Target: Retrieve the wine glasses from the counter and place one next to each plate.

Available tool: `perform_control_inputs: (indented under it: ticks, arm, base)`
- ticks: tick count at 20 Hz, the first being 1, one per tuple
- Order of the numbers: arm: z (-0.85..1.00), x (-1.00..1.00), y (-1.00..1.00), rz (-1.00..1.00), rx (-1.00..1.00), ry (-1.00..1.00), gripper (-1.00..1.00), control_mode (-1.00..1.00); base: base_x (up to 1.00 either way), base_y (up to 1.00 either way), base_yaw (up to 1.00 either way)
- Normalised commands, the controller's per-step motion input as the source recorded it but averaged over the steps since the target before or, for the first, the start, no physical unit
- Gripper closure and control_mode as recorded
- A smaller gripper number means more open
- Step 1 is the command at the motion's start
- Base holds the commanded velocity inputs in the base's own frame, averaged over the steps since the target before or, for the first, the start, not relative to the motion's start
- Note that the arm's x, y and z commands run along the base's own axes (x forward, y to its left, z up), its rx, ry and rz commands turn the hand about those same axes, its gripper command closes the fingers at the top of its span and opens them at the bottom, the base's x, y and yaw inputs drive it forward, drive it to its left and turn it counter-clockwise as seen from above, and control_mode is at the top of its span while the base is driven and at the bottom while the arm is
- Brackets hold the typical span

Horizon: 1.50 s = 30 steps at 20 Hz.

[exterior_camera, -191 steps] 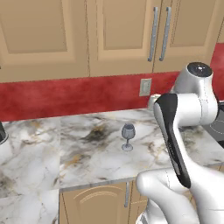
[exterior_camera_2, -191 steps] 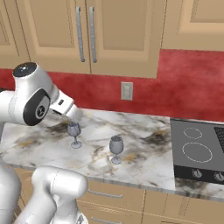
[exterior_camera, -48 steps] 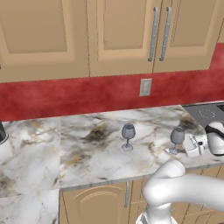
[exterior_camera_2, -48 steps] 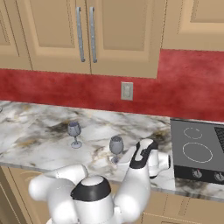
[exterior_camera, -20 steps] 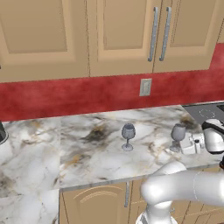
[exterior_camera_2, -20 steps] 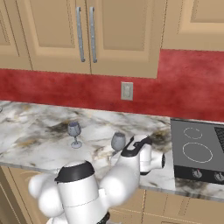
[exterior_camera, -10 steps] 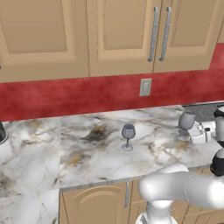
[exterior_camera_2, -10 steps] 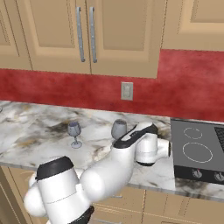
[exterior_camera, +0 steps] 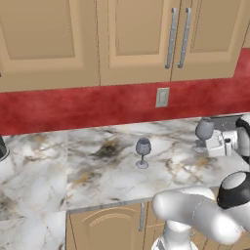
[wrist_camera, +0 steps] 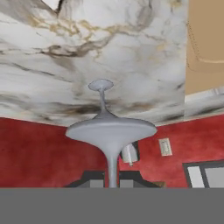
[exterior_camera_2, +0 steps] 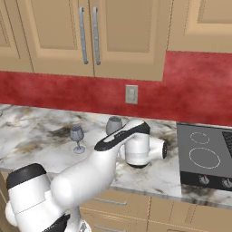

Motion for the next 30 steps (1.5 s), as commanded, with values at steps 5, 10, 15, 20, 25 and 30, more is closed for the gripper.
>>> perform_control_inputs:
  ticks: [5,10,15,20,25,30]
  arm:
    - [0.21,-0.14,0.29,-0.11,0.0,-0.04,1.0,-1.0]
    - [0.55,-0.35,0.03,0.0,0.0,-0.05,1.0,-1.0]
    - [0.0,0.0,0.0,0.0,0.0,0.0,1.0,1.0]
    - [0.0,0.0,0.0,0.0,0.0,0.0,1.0,1.0]
    - [0.0,0.0,0.0,0.0,0.0,0.0,1.0,1.0]
    - [0.0,0.0,0.0,0.0,0.0,0.0,1.0,1.0]
  base:
    - [0.0,0.0,0.0]
    - [0.0,0.0,0.0]
    - [-0.6,0.0,-0.01]
    - [-1.0,0.0,-0.07]
    - [-0.48,-0.19,-0.48]
    - [-0.03,-0.08,-0.82]
